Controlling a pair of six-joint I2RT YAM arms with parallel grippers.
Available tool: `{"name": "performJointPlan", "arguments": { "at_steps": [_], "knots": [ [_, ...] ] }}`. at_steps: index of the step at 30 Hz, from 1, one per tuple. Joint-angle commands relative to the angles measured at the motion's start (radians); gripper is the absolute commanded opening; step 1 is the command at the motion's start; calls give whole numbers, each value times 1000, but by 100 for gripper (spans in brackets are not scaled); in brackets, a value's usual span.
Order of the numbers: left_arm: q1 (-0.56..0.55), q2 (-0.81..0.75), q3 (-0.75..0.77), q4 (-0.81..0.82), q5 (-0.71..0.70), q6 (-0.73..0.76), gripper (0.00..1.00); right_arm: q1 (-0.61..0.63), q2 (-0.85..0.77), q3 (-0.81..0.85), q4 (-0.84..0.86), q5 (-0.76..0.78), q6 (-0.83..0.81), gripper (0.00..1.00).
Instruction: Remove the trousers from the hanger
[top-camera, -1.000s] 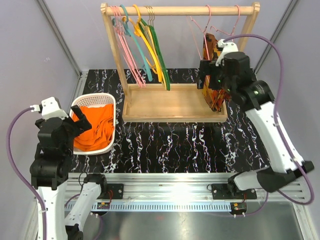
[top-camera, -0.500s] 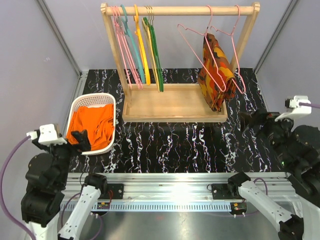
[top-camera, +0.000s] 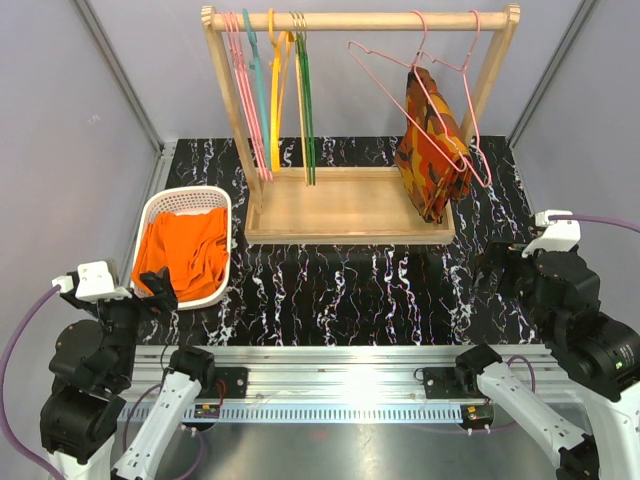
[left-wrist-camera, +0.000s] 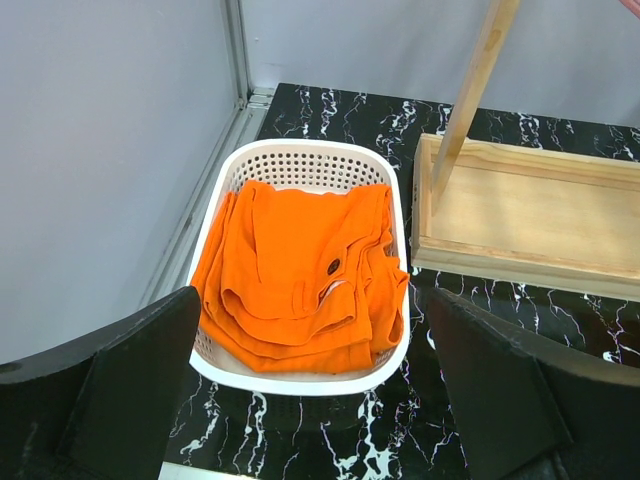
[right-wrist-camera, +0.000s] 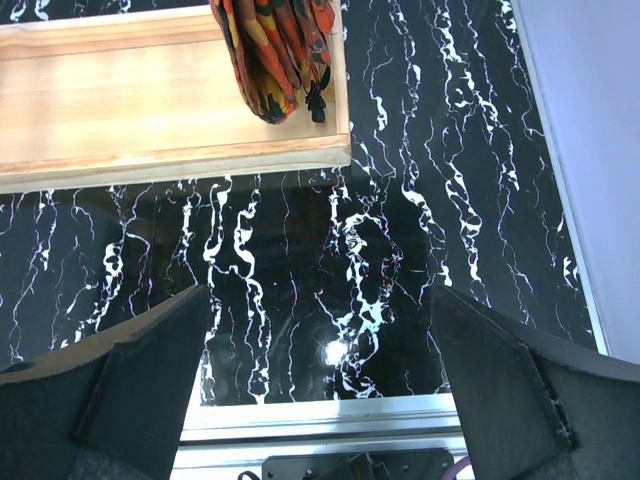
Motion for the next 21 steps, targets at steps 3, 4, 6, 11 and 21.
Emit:
{"name": "performJointPlan", "arguments": {
  "at_steps": [3, 4, 6, 11, 21],
  "knots": [
    [-5, -2, -7, 10, -7, 12, 99, 1, 18, 12, 49, 46, 4, 99],
    [-5, -1, -9, 9, -3, 12, 99, -2, 23, 12, 61, 49, 2, 100],
    [-5, 3, -11, 14, 5, 9, 99, -1, 27, 9, 80, 49, -6, 99],
    [-5, 21, -7, 10, 31, -18, 99, -1, 32, -9, 106, 65, -9, 100],
    [-5, 16, -40, 43, 57, -29, 99, -1, 29, -26, 118, 45, -10, 99]
  ]
}}
